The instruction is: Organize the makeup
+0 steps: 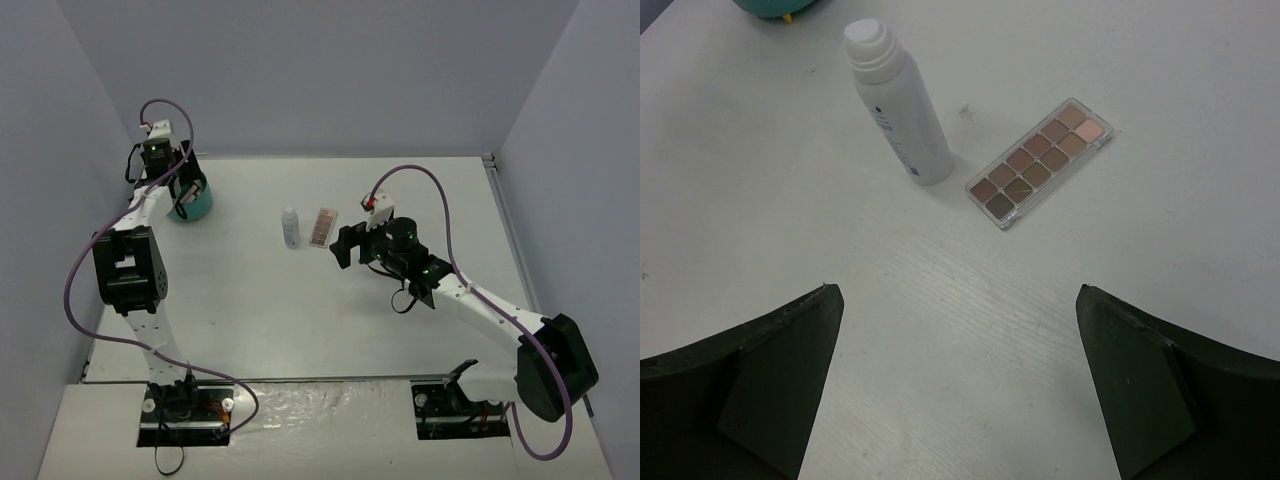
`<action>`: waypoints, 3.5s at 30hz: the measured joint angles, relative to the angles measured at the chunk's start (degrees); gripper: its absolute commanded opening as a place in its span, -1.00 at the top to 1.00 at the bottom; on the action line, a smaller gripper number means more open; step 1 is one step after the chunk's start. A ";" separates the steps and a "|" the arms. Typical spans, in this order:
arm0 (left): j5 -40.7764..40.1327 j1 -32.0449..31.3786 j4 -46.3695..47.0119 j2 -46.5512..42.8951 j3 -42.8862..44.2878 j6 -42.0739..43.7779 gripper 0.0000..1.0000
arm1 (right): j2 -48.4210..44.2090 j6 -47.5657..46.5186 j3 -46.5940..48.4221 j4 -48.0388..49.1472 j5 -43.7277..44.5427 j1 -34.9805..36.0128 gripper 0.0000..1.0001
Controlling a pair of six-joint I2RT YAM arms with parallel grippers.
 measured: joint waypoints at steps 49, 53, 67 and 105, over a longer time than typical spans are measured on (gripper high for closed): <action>13.54 0.00 -27.40 -49.56 -21.86 -11.85 -0.94 | 49.98 17.33 35.17 -10.31 33.29 5.22 -0.81; 15.28 0.00 -27.41 -49.56 -21.88 -12.14 -0.94 | 45.39 15.21 28.52 -8.44 30.52 3.77 -0.70; 19.84 -1.63 -27.68 -50.24 -21.88 -12.67 -0.94 | 40.16 2.68 22.65 -7.74 18.25 -0.39 -0.49; 21.87 -27.58 -21.62 -39.33 -19.31 -22.08 -0.94 | 2.40 -5.39 3.36 4.43 1.86 7.16 0.98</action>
